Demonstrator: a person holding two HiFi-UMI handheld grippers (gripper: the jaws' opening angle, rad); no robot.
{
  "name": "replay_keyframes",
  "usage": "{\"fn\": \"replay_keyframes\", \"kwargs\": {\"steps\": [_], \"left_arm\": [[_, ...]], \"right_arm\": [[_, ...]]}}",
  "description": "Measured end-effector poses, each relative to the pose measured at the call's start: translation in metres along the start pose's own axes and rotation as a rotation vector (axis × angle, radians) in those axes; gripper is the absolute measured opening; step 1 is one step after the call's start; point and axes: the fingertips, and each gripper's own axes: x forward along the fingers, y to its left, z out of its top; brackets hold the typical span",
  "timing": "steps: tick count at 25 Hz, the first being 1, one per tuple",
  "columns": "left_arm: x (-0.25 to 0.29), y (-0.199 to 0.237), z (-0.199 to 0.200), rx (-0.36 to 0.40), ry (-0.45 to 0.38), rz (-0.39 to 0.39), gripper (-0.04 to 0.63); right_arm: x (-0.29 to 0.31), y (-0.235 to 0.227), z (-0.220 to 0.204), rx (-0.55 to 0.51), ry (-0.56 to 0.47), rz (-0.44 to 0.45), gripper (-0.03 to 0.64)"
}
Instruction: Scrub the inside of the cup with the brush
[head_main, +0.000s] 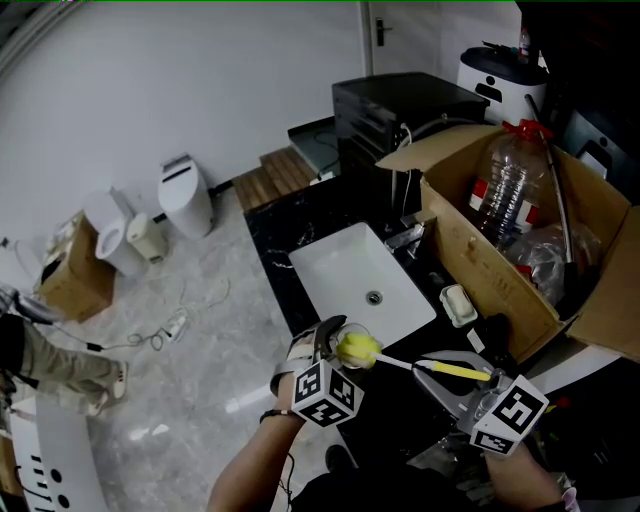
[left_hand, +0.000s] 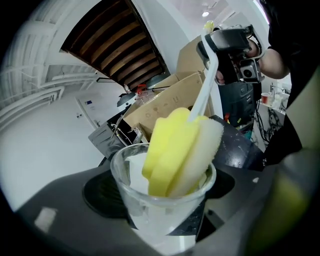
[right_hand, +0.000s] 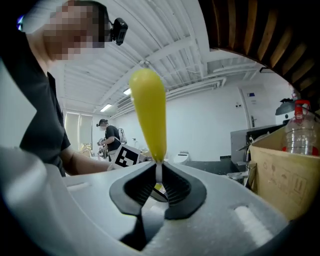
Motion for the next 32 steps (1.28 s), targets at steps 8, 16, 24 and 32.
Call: {"fn": "replay_keyframes", "kwargs": {"steps": [8, 16, 24, 32], "left_arm": [[-0.008, 0.0, 0.003, 0.119, 0.006, 0.01, 0.439], [-0.012, -0.001, 0.007, 0.148, 0.004, 0.014, 0.439], [-0.009, -0.015, 0.013, 0.151, 0.0, -0.013, 0.439], [-0.008, -0.051, 0.018, 0.246, -0.026, -0.147, 0.439]], "right_arm": [[0.001, -0.003, -0.01, 0.257, -0.034, 0.088, 0.044], [0.006, 0.0, -0.014, 0.385, -0.07, 0.142, 0.054], [0.015, 0.01, -0.018, 0.383, -0.062, 0.161, 0.065], [0.01, -0.007, -0.01, 0.229, -0.046, 0.068, 0.044]]}}
